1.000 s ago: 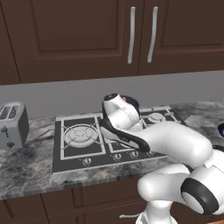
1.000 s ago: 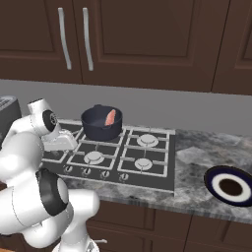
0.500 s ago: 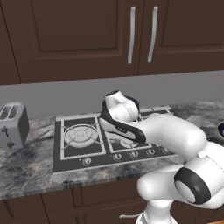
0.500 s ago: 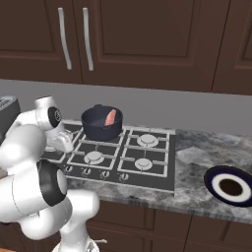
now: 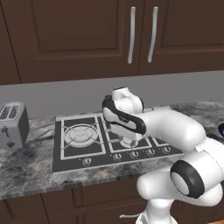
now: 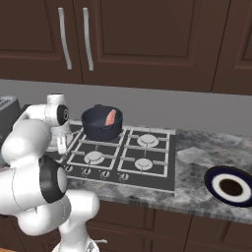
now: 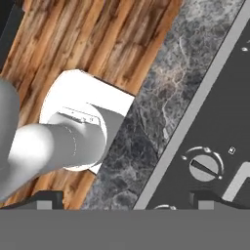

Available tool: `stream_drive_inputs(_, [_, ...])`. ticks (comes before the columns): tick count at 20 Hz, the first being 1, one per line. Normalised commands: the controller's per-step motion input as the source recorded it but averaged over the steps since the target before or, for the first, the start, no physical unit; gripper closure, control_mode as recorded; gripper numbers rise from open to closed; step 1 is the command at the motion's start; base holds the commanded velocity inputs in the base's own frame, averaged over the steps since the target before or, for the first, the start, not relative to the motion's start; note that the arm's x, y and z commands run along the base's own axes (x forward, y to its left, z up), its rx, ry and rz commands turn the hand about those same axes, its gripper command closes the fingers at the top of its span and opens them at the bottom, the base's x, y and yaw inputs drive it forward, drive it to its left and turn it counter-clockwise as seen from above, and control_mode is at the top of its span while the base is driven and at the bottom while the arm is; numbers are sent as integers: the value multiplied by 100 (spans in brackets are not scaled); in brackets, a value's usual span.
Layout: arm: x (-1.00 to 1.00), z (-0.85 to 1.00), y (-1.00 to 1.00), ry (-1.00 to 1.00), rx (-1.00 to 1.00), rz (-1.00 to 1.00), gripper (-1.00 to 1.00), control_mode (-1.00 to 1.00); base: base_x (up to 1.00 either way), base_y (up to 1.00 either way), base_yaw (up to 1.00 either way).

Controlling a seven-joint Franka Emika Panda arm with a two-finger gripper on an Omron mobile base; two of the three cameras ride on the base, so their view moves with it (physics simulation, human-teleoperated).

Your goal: Retrieve the frozen meat and place it in the pot on a burner. Then turn the burner on.

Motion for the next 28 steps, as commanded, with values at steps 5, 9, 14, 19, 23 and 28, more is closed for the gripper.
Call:
stream_drive_inputs(5, [-10, 0, -3, -11, 2, -57, -100, -100, 0, 0, 0])
stream_drive_inputs(9, [0, 0, -1, -4, 3, -42, -100, -100, 0, 0, 0])
stream_drive_inputs(14, [6, 1, 0, -1, -5, -41, -100, -100, 0, 0, 0])
stream_drive_inputs(19, [7, 4, 8, -2, -17, -34, -100, -100, 0, 0, 0])
stream_drive_inputs(23, [46, -5, 0, 0, -16, -48, -100, -100, 0, 0, 0])
stream_drive_inputs(28, [11, -14, -1, 0, 0, -50, -100, -100, 0, 0, 0])
